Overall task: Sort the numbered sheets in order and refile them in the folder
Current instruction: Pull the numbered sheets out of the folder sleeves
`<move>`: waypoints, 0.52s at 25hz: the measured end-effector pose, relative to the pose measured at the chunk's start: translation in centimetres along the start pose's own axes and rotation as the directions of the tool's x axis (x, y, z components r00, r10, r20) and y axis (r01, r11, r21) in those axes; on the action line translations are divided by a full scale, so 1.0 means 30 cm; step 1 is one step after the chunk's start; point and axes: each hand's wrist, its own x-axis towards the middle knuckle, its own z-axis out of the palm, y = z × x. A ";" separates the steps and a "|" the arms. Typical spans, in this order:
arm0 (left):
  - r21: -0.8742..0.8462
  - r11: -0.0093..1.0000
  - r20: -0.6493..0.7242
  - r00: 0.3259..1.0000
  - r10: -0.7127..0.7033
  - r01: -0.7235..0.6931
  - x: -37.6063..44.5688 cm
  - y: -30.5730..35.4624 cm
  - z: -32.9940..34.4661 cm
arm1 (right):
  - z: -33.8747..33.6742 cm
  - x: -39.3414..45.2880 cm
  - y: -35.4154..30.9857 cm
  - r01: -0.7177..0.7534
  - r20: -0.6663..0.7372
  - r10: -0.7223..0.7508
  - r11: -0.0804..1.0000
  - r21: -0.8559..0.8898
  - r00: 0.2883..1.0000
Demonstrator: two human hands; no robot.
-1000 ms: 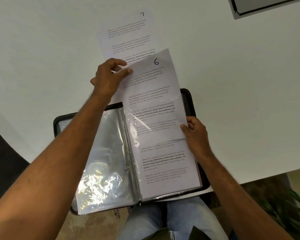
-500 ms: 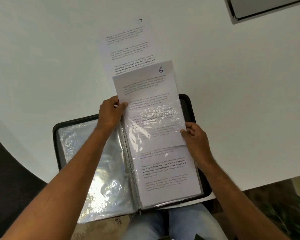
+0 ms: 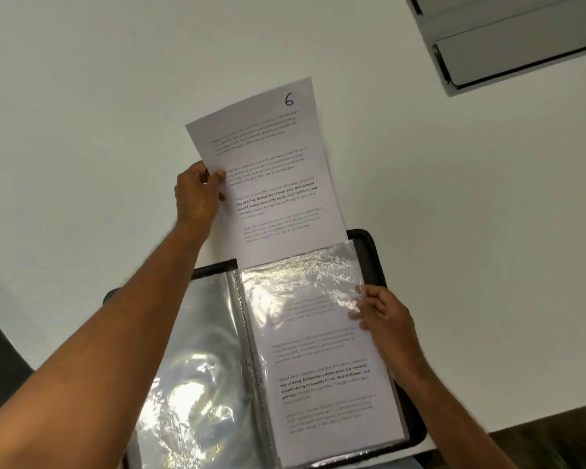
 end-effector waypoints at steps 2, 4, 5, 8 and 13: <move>0.003 1.000 -0.027 1.000 -0.014 0.014 0.055 0.013 0.007 | -0.001 0.004 -0.002 -0.011 0.011 0.011 1.000 -0.003 1.000; 0.016 0.999 -0.048 0.998 -0.040 0.041 0.105 0.013 0.016 | -0.003 0.007 -0.002 -0.023 0.016 0.023 1.000 0.003 1.000; 0.016 0.998 -0.058 0.997 -0.055 0.056 0.127 0.007 0.020 | -0.004 0.008 -0.002 -0.027 0.016 0.027 1.000 0.003 1.000; -0.013 0.998 -0.065 0.995 -0.070 0.069 0.140 -0.009 0.033 | -0.003 0.004 -0.004 -0.032 0.019 0.032 0.999 0.012 0.999; 0.018 1.000 -0.035 0.999 0.006 -0.005 0.073 -0.041 0.018 | 0.006 -0.005 -0.018 -0.028 0.008 0.028 1.000 0.012 1.000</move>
